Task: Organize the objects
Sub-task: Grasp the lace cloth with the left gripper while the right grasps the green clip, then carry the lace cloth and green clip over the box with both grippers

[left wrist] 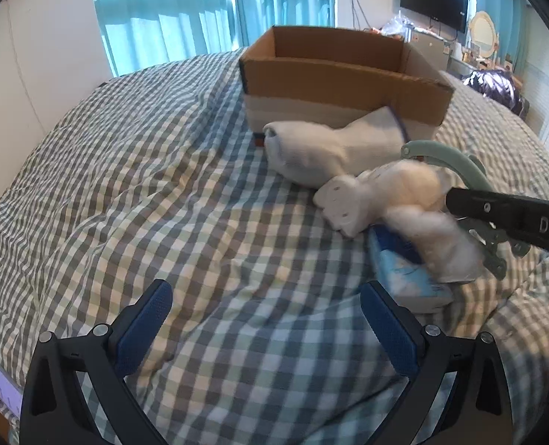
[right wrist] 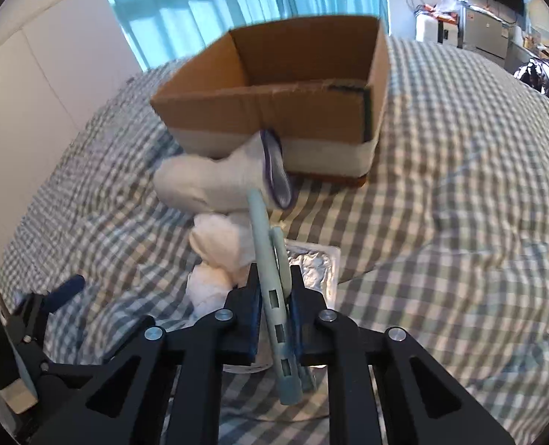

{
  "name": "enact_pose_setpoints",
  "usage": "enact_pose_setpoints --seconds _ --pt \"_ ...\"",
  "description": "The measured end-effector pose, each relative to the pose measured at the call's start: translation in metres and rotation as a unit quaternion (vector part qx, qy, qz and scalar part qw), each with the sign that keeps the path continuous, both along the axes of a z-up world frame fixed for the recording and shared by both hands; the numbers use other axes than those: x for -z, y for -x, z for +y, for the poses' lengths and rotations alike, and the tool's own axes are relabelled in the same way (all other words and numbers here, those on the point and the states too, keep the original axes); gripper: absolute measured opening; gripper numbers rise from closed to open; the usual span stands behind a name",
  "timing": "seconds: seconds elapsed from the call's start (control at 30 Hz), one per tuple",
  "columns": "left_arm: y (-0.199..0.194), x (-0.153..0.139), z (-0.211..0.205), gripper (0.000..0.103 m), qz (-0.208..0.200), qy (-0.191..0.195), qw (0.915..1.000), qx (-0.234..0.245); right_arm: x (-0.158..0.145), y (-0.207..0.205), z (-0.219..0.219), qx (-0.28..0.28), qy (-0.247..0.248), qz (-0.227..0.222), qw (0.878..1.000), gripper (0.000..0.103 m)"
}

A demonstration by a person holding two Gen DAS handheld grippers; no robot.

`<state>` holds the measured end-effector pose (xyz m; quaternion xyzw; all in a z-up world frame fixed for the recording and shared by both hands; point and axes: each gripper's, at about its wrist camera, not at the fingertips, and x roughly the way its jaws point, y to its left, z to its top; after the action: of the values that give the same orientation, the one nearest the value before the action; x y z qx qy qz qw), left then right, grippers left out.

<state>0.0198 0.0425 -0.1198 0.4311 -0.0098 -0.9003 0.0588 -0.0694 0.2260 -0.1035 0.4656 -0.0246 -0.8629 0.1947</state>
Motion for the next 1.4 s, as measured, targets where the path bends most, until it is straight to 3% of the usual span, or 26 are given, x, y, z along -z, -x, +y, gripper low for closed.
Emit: enact_pose_setpoints --seconds 0.37,0.57,0.67,0.77,0.83,0.87,0.9,0.93,1.2,1.4 --pt "0.011 -0.028 0.051 0.103 0.022 -0.017 0.9988 0.039 -0.017 -0.001 0.043 0.058 -0.004 0.022 0.998 0.012" --pt "0.028 -0.018 0.085 0.103 0.012 -0.02 0.9969 0.076 -0.021 -0.001 0.064 0.088 0.0 0.029 0.996 0.012" --pt "0.039 -0.007 0.096 0.103 0.003 -0.002 0.9967 0.081 -0.02 -0.001 0.07 0.092 0.003 0.027 0.995 0.012" --pt "0.047 0.002 0.098 0.084 -0.006 0.014 0.9967 0.08 -0.019 0.001 0.07 0.09 0.006 0.025 0.996 0.012" --pt "0.05 0.005 0.093 0.055 -0.017 -0.001 0.9969 0.076 -0.019 0.001 0.069 0.086 0.007 0.025 0.996 0.012" --pt "0.051 0.007 0.089 0.046 -0.023 -0.006 0.9972 0.071 -0.019 0.0 0.068 0.084 0.006 0.026 0.996 0.012" --pt "0.051 0.007 0.085 0.029 -0.028 -0.01 0.9973 0.067 -0.019 0.0 0.066 0.082 0.003 0.027 0.996 0.012" --pt "0.051 0.008 0.08 0.023 -0.036 -0.015 0.9972 0.063 -0.019 -0.001 0.064 0.081 0.0 0.028 0.996 0.012" --pt "0.034 -0.019 0.062 0.018 -0.029 -0.029 0.9979 0.05 -0.034 -0.014 0.061 0.067 0.005 0.043 0.997 0.012" --pt "0.025 -0.063 0.052 0.018 0.006 -0.033 0.9984 0.044 -0.079 -0.036 0.057 0.052 0.012 0.087 0.995 0.012"
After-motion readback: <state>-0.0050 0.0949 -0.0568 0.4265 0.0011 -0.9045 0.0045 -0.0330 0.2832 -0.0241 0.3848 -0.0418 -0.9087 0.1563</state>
